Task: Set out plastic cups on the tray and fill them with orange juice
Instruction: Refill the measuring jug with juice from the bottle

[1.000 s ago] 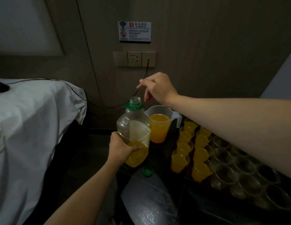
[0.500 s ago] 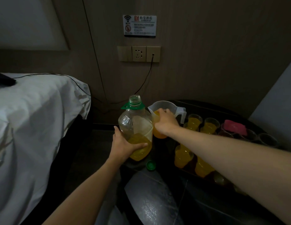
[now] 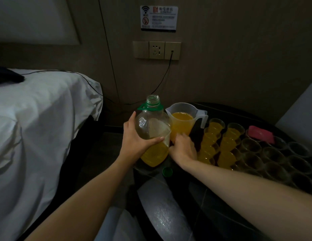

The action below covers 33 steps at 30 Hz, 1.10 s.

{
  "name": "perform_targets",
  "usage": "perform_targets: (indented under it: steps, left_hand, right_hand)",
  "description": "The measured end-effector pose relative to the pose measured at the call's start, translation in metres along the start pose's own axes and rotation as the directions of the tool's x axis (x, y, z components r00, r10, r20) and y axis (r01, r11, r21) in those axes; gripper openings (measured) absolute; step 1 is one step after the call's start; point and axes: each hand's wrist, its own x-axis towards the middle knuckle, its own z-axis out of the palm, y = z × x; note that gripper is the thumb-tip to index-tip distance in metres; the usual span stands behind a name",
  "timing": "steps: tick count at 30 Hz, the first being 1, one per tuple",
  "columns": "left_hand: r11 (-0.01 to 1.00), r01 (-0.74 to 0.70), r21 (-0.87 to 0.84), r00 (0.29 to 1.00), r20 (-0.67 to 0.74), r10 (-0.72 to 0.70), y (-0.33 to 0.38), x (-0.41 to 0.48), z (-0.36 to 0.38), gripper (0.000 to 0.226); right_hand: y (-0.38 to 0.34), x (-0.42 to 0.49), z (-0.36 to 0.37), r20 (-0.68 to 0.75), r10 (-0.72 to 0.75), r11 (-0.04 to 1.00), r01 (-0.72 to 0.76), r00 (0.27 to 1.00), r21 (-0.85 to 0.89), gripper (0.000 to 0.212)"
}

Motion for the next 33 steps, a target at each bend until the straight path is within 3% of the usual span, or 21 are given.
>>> perform_targets:
  steps: [3, 6, 12, 18, 20, 24, 29, 33]
  left_hand:
    - [0.999, -0.036, 0.019, 0.999, -0.031, 0.036, 0.006, 0.004, 0.0, 0.138]
    - [0.998, -0.062, 0.02, 0.993, -0.103, 0.064, 0.011, 0.011, 0.001, 0.13]
    - [0.994, -0.098, 0.041, 0.986, -0.131, 0.103, 0.002, 0.021, 0.01, 0.108]
    - [0.988, -0.068, -0.138, 0.99, -0.135, 0.049, -0.005, 0.021, 0.023, 0.094]
    - [0.986, -0.055, -0.16, 0.989, -0.144, 0.032, -0.006, 0.02, 0.025, 0.096]
    - [0.983, -0.053, -0.175, 0.99, -0.136, 0.029, -0.006, 0.02, 0.026, 0.1]
    - [0.979, -0.056, -0.197, 0.989, -0.144, 0.028, -0.008, 0.019, 0.028, 0.101]
    - [0.978, -0.072, -0.195, 0.987, -0.154, 0.042, -0.009, 0.02, 0.027, 0.1]
  right_hand:
    - [0.005, -0.007, 0.022, 0.131, -0.016, 1.0, 0.012, 0.991, 0.026, 0.007]
    - [0.007, -0.011, 0.039, 0.232, -0.062, 0.997, 0.07, 0.971, -0.025, 0.015]
    - [0.009, -0.01, 0.059, 0.283, -0.031, 0.997, 0.05, 0.959, -0.061, 0.022]
    - [0.015, -0.012, 0.063, 0.331, 0.061, 0.986, -0.006, 0.942, -0.165, 0.069]
    - [0.015, -0.013, 0.064, 0.319, 0.061, 0.983, -0.002, 0.946, -0.183, 0.063]
    - [0.016, -0.014, 0.064, 0.291, 0.051, 0.986, -0.002, 0.955, -0.166, 0.032]
    - [0.006, -0.006, 0.039, 0.248, 0.037, 0.998, -0.023, 0.968, -0.057, 0.004]
    - [-0.01, 0.006, -0.004, 0.162, 0.025, 0.994, -0.008, 0.986, -0.105, 0.011]
